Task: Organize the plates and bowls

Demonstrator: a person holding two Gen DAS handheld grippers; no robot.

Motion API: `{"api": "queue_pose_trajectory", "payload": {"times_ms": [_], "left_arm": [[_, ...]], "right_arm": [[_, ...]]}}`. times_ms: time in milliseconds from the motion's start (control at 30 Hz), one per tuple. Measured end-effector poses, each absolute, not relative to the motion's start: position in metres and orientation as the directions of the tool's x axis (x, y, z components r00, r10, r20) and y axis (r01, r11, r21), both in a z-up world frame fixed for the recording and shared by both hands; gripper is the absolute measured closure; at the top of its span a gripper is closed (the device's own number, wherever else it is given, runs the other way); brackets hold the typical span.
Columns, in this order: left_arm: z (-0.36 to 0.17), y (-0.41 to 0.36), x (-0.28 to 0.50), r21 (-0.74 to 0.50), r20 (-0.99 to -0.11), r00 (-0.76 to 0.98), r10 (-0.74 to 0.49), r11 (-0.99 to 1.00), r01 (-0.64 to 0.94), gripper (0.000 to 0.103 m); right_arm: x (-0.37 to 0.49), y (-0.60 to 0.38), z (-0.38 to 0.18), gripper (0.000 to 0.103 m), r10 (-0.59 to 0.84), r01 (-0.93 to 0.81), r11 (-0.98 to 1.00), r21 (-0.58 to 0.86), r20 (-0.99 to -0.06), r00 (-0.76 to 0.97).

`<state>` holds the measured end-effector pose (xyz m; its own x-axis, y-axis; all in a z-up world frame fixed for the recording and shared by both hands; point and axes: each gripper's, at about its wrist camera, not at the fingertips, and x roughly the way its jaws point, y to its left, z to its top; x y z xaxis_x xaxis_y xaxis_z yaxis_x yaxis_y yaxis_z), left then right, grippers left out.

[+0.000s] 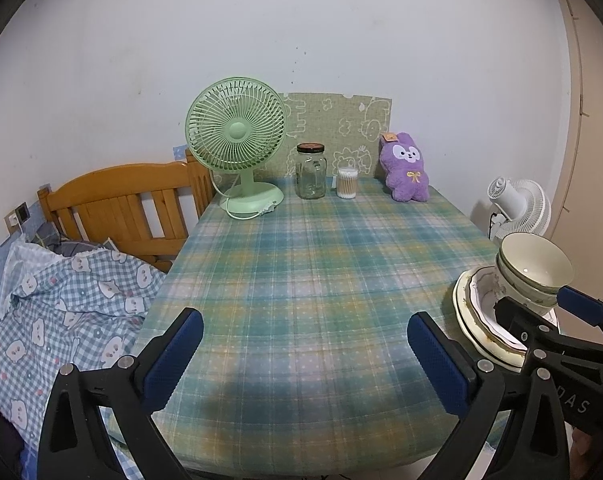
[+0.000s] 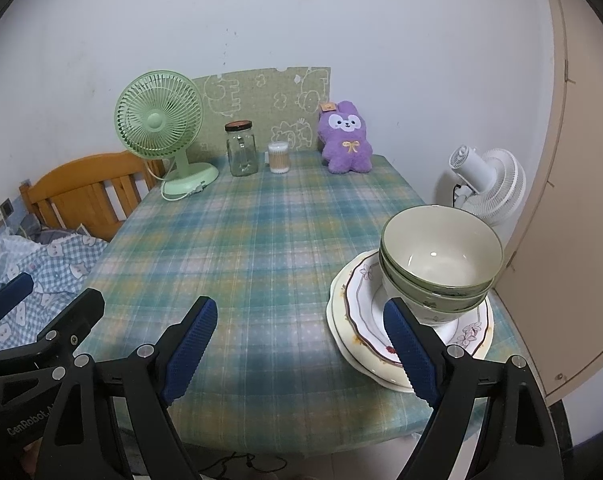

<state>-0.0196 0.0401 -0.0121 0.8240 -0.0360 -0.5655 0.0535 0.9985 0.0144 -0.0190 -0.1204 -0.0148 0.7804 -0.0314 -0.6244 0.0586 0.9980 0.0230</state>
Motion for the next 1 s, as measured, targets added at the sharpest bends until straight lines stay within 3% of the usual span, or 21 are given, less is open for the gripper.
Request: {"api": "queue_pose_trajectory", "payload": {"times_ms": [1000], "left_arm": [[-0.0095,0.0341,-0.0192,0.005,-0.573,0.819,-0.037,0.999,0.048,0.0]], "right_arm": [[-0.0205,-0.1227,-0.0144,0.016,-0.034,0.058,0.998,0.017,-0.633,0.773]]}}
